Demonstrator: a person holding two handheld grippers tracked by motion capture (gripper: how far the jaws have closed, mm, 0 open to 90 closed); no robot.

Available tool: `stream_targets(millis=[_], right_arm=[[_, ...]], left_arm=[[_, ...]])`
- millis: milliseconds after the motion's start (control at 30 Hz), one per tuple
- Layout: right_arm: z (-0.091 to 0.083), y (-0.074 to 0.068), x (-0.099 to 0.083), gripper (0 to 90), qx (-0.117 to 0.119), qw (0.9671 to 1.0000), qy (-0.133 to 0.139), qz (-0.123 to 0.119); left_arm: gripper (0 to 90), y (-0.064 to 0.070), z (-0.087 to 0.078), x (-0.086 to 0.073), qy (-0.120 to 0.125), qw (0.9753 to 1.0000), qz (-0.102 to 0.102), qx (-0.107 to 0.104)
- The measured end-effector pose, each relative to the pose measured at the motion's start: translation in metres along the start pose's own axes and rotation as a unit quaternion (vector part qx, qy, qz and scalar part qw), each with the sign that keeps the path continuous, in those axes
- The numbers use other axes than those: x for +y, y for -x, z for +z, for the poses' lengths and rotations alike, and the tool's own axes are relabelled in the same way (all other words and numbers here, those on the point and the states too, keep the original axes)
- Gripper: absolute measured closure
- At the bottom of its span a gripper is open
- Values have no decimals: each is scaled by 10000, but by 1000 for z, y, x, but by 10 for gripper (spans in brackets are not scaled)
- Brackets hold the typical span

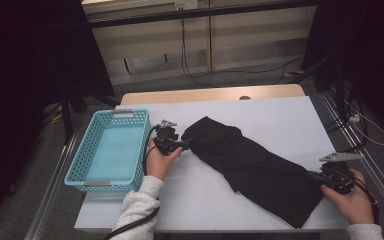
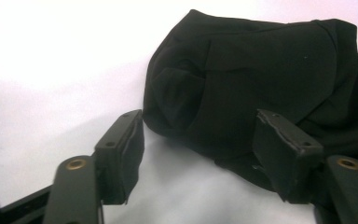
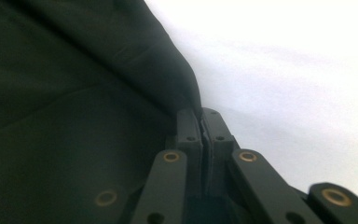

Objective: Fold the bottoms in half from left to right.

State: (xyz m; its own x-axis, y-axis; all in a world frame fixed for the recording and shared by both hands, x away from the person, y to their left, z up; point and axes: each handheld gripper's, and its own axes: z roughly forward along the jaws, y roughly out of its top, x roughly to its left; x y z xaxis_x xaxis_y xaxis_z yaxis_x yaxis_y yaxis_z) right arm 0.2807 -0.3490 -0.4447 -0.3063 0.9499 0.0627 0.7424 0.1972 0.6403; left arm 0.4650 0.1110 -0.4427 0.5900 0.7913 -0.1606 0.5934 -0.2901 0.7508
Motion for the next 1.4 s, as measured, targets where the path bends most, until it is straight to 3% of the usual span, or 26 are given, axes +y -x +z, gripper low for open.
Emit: stream_targets(millis=[200,333,367,400,533,567,667,800,833,867,1100,1333,1400], right_arm=[[1,-1,2,856,-80,9999,29,-100],[1,-4,4,711,-128,9998,132,-101],[1,-4,4,711,-128,9998,132,-101],[0,-7,7,619,-79,9995,281,-93],[0,-17,15,473,73,9987,483,-128],[0,-17,15,473,73,9987,483,-128],[6,-30,21,359,148,9978,576,-295],[14,-52,27,331,282,9965,558,-551],[14,-52,27,331,282,9965,558,-551],[19,-61,31,322,447,9954,574,-621],[39,-83,39,316,799,9935,514,-634],[51,-108,53,368,966,9899,559,-871],[58,-114,57,369,919,9899,595,-903]], left_arm=[[247,0,-2,1,19,10000,85,7],[215,0,0,1,-23,9999,97,-31],[212,0,0,1,-23,9999,97,-31],[210,1,0,2,-19,9999,126,-68],[203,2,1,2,-41,9998,163,-75],[200,2,1,2,-41,9998,163,-75],[197,1,0,2,-47,9998,151,-86],[187,0,-1,2,-71,9998,151,-103],[185,0,-1,2,-71,9998,151,-103],[185,1,-3,2,-74,9998,167,-96],[171,-1,-8,1,-85,9998,147,-79],[163,1,-14,-1,-78,9998,179,-79],[160,4,-15,-3,-110,9997,211,-33]])
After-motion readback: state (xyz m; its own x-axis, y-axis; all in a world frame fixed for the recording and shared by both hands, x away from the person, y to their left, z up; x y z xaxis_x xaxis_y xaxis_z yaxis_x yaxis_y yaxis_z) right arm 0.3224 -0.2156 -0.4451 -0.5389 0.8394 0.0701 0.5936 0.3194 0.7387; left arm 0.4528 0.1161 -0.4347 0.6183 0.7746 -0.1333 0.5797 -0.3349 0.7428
